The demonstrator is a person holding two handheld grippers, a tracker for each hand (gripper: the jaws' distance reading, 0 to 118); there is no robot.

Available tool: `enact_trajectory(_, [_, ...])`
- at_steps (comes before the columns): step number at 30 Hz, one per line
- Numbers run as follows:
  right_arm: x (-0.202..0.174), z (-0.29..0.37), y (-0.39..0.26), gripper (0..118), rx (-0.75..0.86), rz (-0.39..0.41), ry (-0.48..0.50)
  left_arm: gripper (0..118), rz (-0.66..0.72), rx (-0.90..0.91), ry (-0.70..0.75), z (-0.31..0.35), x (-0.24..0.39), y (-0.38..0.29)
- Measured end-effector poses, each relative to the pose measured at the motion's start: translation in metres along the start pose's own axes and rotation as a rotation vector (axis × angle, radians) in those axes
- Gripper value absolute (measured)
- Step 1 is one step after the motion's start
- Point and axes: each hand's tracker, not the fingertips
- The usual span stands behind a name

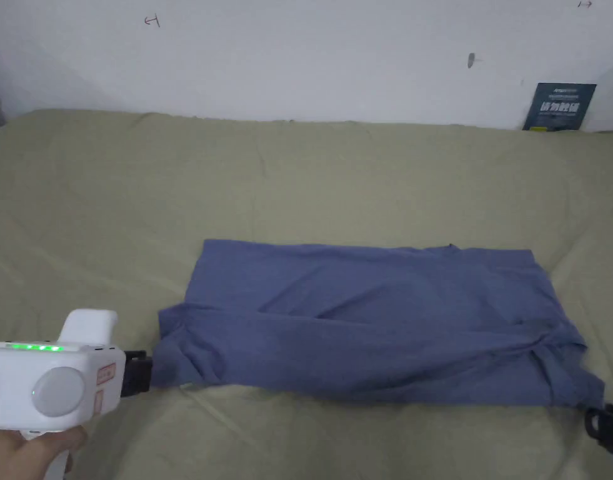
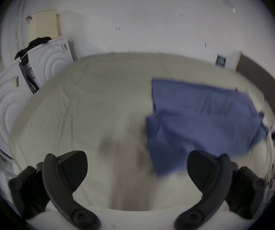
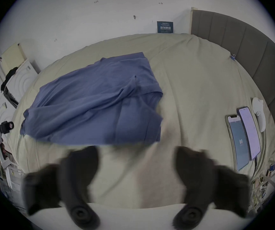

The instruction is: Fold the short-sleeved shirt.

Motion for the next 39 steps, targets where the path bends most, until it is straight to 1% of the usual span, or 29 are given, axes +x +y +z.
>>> enact_trajectory(1, [-0.002, 0.005, -0.006, 3, 0.031, -0.002, -0.005, 0, 0.028, 0.008, -0.052, 0.001, -0.003, -0.003])
enact_trajectory(2, [-0.004, 0.010, -0.010, 1, 0.057, -0.003, 0.030, 0, 0.070, 0.006, -0.061, 0.000, -0.007, -0.009])
enact_trajectory(3, [-0.007, 0.013, -0.013, 1, 0.054, -0.006, 0.029, 0, 0.092, -0.009, -0.069, -0.001, -0.009, -0.013])
enact_trajectory(6, [-0.015, 0.021, -0.023, 1, 0.088, 0.015, 0.021, 0, 0.051, -0.004, -0.013, 0.002, 0.002, -0.020])
enact_trajectory(9, [-0.016, 0.021, -0.023, 1, 0.095, 0.004, 0.031, 0, 0.097, -0.006, -0.045, -0.003, 0.003, -0.020])
enact_trajectory(11, [-0.014, 0.016, -0.020, 1, 0.085, -0.007, 0.037, 0, 0.092, -0.005, -0.049, -0.005, 0.008, -0.014])
enact_trajectory(13, [-0.015, 0.012, -0.016, 1, 0.084, 0.003, 0.023, 0, 0.080, 0.001, -0.031, -0.013, 0.013, -0.007])
enact_trajectory(15, [-0.015, 0.007, -0.011, 1, 0.077, 0.016, 0.018, 1, 0.097, 0.007, -0.036, -0.025, 0.015, 0.005])
enact_trajectory(16, [-0.014, 0.005, -0.009, 1, 0.074, 0.015, 0.023, 4, 0.107, -0.008, -0.041, -0.032, 0.016, 0.010])
enact_trajectory(17, [-0.013, 0.003, -0.008, 1, 0.071, 0.013, 0.028, 12, 0.110, -0.031, -0.056, -0.040, 0.017, 0.013])
enact_trajectory(18, [-0.014, 0.000, -0.005, 1, 0.069, 0.014, 0.028, 32, 0.123, -0.062, -0.065, -0.051, 0.018, 0.019])
enact_trajectory(19, [-0.014, -0.003, -0.004, 1, 0.059, 0.023, 0.029, 81, 0.132, -0.095, -0.057, -0.060, 0.020, 0.022])
enact_trajectory(20, [-0.014, -0.005, -0.003, 1, 0.055, 0.030, 0.028, 108, 0.138, -0.115, -0.034, -0.067, 0.022, 0.022])
enact_trajectory(21, [-0.014, -0.008, -0.002, 1, 0.052, 0.034, 0.024, 111, 0.139, -0.103, -0.022, -0.071, 0.024, 0.023])
enact_trajectory(22, [-0.013, -0.011, -0.001, 1, 0.047, 0.036, 0.025, 109, 0.137, -0.092, -0.013, -0.074, 0.026, 0.025])
enact_trajectory(25, [-0.011, -0.017, 0.001, 1, 0.030, 0.037, 0.029, 108, 0.138, -0.139, -0.002, -0.088, 0.030, 0.027])
enact_trajectory(26, [-0.011, -0.019, 0.002, 1, 0.027, 0.039, 0.030, 102, 0.136, -0.139, -0.005, -0.090, 0.030, 0.027])
enact_trajectory(27, [-0.010, -0.020, 0.002, 1, 0.022, 0.043, 0.029, 91, 0.133, -0.140, -0.005, -0.090, 0.031, 0.025])
enact_trajectory(28, [-0.009, -0.021, 0.003, 1, 0.017, 0.047, 0.029, 74, 0.123, -0.131, 0.003, -0.086, 0.034, 0.023])
enact_trajectory(29, [-0.008, -0.021, 0.003, 1, 0.017, 0.051, 0.029, 51, 0.081, -0.120, 0.044, -0.079, 0.035, 0.022])
enact_trajectory(30, [-0.008, -0.021, 0.004, 1, 0.020, 0.054, 0.028, 17, 0.065, -0.098, -0.009, -0.075, 0.032, 0.022])
enact_trajectory(31, [-0.002, -0.025, 0.004, 1, 0.021, 0.054, 0.027, 0, 0.072, -0.106, -0.062, -0.071, 0.034, 0.023])
enact_trajectory(32, [-0.001, -0.027, 0.005, 1, 0.021, 0.053, 0.027, 0, 0.083, -0.095, -0.086, -0.070, 0.037, 0.022])
enact_trajectory(33, [0.001, -0.027, 0.007, 1, 0.022, 0.051, 0.026, 0, 0.058, -0.097, -0.050, -0.067, 0.045, 0.022])
enact_trajectory(34, [0.002, -0.028, 0.009, 1, 0.025, 0.047, 0.025, 0, -0.006, -0.083, -0.033, -0.067, 0.045, 0.025])
enact_trajectory(35, [0.002, -0.028, 0.011, 1, 0.024, 0.044, 0.025, 0, -0.025, -0.086, -0.031, -0.068, 0.045, 0.026])
enact_trajectory(37, [0.005, -0.029, 0.016, 1, 0.031, 0.041, 0.023, 0, 0.006, -0.100, -0.036, -0.070, 0.044, 0.029])
enact_trajectory(38, [0.007, -0.030, 0.019, 4, 0.030, 0.039, 0.016, 0, 0.016, -0.102, -0.037, -0.068, 0.045, 0.028])
enact_trajectory(39, [0.009, -0.032, 0.023, 16, 0.025, 0.035, 0.005, 0, 0.021, -0.100, -0.039, -0.067, 0.044, 0.028])
